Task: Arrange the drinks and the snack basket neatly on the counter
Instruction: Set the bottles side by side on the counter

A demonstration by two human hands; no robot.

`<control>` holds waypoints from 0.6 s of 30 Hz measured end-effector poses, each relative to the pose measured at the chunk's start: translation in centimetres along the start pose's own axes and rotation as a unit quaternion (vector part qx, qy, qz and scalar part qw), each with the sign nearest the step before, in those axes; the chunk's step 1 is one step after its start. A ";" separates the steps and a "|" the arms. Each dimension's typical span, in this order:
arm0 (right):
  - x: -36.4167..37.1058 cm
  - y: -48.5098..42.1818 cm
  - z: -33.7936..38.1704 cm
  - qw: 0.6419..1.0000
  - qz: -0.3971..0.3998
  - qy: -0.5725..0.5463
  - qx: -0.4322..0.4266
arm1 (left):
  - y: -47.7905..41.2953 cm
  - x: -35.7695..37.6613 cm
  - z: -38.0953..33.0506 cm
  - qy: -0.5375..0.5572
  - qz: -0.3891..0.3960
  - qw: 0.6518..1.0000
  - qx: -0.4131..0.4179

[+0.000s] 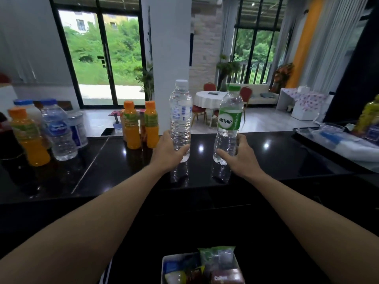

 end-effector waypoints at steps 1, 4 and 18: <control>-0.8 -0.6 -0.7 1.000 0.001 0.004 0.003 | -0.1 1.1 -0.7 0.004 0.003 1.000 0.001; -2.8 -2.3 -2.6 1.000 -0.002 0.013 0.003 | -0.9 4.3 -2.4 -0.002 0.012 1.000 -0.001; -6.0 -12.7 -10.3 0.999 0.025 0.029 -0.008 | -7.3 17.6 -6.0 0.029 0.054 0.998 -0.001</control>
Point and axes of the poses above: each hand's wrist, its own y-axis away from the middle knuckle, its own x-axis out of the palm, z = x × y, the point moved 2 cm from there along -y, towards the middle knuckle, and after that the axes turned 13 degrees about -z, right-handed, at the moved point
